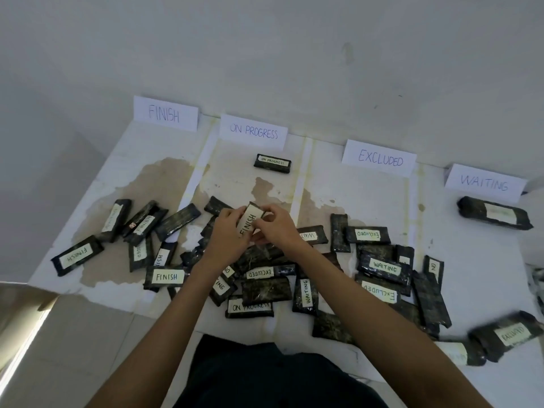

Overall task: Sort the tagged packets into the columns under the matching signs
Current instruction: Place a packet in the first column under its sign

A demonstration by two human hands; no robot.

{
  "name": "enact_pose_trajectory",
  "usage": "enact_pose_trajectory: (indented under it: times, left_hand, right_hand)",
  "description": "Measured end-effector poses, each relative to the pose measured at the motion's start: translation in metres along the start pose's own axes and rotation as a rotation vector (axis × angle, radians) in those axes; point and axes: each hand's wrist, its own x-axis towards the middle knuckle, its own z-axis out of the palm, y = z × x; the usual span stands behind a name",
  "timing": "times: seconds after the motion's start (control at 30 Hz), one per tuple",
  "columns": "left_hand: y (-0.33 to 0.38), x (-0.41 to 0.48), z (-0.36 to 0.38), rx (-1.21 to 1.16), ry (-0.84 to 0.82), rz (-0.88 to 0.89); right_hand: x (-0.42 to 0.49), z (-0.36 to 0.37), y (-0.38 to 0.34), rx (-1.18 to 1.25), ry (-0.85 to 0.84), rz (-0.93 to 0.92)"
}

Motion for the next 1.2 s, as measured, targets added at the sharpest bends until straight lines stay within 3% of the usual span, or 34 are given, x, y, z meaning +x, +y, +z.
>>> enact_pose_trajectory:
  times: [0.1,0.33,0.7,0.93,1.2]
  left_hand:
    - [-0.017,-0.004,-0.012,0.145,-0.012,0.098]
    - [-0.053,0.015,-0.064,0.228,-0.055,0.159]
    - [-0.131,0.159,-0.150,0.610,-0.151,0.321]
    - [-0.156,0.260,-0.150,0.600,-0.149,0.329]
    - [-0.185,0.311,-0.133,0.566,-0.175,0.310]
  right_hand:
    - [0.000,0.014,-0.002,-0.017,-0.009,0.018]
    - [0.022,0.058,-0.023,-0.095,-0.020,-0.007]
    - [0.101,0.103,-0.045,-0.409,0.096,-0.045]
    - [0.145,0.109,-0.032,-0.496,0.170,-0.050]
    - [0.161,0.107,-0.017,-0.701,0.083,-0.115]
